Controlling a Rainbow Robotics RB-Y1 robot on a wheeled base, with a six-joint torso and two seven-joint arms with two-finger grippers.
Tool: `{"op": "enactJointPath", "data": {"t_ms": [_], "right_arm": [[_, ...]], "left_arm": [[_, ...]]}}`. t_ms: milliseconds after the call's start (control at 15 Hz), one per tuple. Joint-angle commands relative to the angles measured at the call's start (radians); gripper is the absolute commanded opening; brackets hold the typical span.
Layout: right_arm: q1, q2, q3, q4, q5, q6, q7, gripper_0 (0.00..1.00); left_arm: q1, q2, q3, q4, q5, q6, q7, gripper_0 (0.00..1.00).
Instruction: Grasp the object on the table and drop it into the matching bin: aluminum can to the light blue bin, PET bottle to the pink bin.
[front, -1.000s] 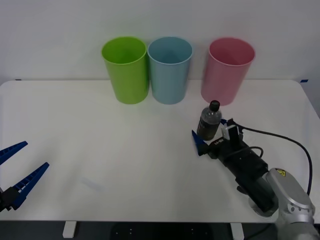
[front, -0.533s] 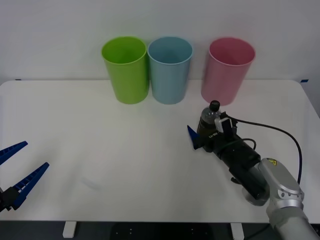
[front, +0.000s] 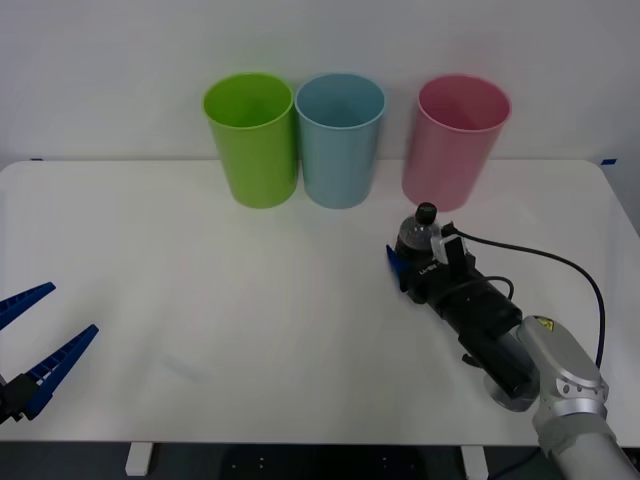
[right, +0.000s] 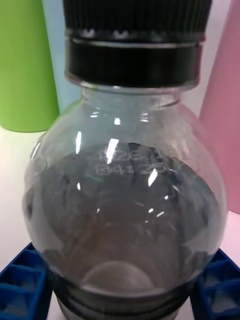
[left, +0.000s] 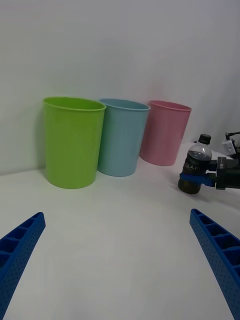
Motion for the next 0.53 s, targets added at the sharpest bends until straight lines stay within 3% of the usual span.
{"op": "enactJointPath", "data": {"t_ms": [67, 533], "right_arm": [[0.001, 0.000, 0.000, 0.000, -0.015, -0.002, 0.001, 0.00], [0.002, -0.022, 0.000, -0.045, -0.049, -0.004, -0.019, 0.00]], "left_arm": [[0.000, 0.000, 0.000, 0.000, 0.000, 0.000, 0.000, 1.00], [0.000, 0.000, 0.000, 0.000, 0.000, 0.000, 0.000, 1.00]]}}
